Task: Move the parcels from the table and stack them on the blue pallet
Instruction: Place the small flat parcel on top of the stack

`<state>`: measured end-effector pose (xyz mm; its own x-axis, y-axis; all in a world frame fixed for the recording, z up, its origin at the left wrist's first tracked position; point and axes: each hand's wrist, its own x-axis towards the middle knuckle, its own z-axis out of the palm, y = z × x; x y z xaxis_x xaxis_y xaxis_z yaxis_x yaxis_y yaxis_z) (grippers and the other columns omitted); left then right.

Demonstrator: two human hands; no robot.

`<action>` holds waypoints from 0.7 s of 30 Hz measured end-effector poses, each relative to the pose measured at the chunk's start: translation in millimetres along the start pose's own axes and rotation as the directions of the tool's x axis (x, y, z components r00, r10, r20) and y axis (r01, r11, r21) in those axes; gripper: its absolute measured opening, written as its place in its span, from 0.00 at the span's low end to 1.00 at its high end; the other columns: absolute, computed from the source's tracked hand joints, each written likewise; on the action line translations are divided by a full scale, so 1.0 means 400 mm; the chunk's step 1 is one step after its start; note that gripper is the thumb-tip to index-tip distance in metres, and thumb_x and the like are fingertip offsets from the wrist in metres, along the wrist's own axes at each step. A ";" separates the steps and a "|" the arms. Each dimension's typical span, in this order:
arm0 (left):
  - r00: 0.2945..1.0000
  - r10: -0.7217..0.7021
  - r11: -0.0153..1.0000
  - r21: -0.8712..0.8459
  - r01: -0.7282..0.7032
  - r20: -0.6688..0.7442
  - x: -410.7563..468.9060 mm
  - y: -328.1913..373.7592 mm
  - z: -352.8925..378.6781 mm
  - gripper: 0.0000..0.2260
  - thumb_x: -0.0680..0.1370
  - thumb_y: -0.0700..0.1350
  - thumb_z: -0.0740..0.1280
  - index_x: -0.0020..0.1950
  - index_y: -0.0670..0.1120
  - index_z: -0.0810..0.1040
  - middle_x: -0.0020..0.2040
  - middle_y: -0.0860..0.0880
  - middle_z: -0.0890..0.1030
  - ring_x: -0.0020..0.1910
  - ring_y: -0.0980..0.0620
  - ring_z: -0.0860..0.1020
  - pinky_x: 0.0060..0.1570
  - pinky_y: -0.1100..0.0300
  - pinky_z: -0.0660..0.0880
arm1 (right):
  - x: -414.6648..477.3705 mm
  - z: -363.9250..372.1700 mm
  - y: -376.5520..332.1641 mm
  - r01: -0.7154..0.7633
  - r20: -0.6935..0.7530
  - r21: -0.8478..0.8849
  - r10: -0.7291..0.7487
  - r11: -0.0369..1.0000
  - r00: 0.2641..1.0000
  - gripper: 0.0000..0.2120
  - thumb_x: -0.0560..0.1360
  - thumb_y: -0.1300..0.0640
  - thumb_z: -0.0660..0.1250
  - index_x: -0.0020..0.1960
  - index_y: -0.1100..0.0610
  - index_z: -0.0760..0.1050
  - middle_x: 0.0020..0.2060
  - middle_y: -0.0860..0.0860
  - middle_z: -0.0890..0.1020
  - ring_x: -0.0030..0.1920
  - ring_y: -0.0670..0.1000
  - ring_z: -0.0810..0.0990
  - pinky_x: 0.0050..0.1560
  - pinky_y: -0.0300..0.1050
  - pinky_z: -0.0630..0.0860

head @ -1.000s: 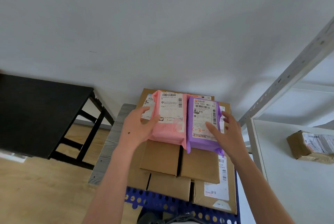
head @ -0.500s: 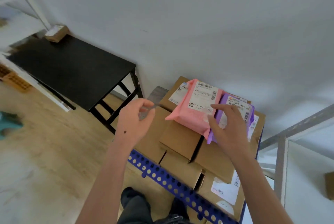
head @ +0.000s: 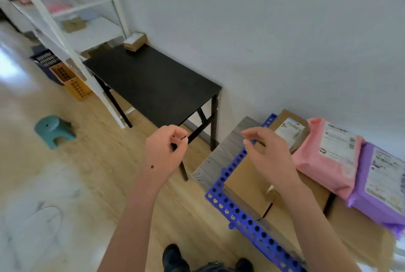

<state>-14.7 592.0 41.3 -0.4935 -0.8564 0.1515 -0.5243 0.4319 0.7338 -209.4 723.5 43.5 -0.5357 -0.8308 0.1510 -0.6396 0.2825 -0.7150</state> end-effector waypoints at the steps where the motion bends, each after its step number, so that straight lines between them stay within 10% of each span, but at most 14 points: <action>1: 1.000 0.001 1.000 0.002 -0.001 -0.013 0.008 -0.030 -0.032 0.04 0.76 0.44 0.67 0.50 0.50 0.77 0.44 0.58 0.77 0.45 0.65 0.75 0.44 0.72 0.70 | 0.013 0.033 -0.031 0.011 0.027 -0.019 -0.011 1.000 1.000 0.10 0.76 0.56 0.66 0.56 0.48 0.77 0.48 0.39 0.79 0.50 0.34 0.75 0.51 0.27 0.69; 21: 0.987 -0.099 0.994 -0.046 0.094 -0.127 0.123 -0.442 -0.370 0.04 0.75 0.46 0.67 0.48 0.54 0.77 0.47 0.57 0.78 0.45 0.61 0.77 0.40 0.71 0.71 | 0.251 0.498 -0.383 0.165 0.355 -0.089 -0.124 0.982 0.927 0.09 0.77 0.54 0.65 0.56 0.44 0.75 0.43 0.34 0.76 0.47 0.34 0.76 0.48 0.28 0.71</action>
<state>156.4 431.5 17.0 -0.3468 -0.9241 0.1606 -0.5363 0.3358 0.7743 -55.6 501.4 32.2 -0.2215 -0.9751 -0.0139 -0.7656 0.1827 -0.6168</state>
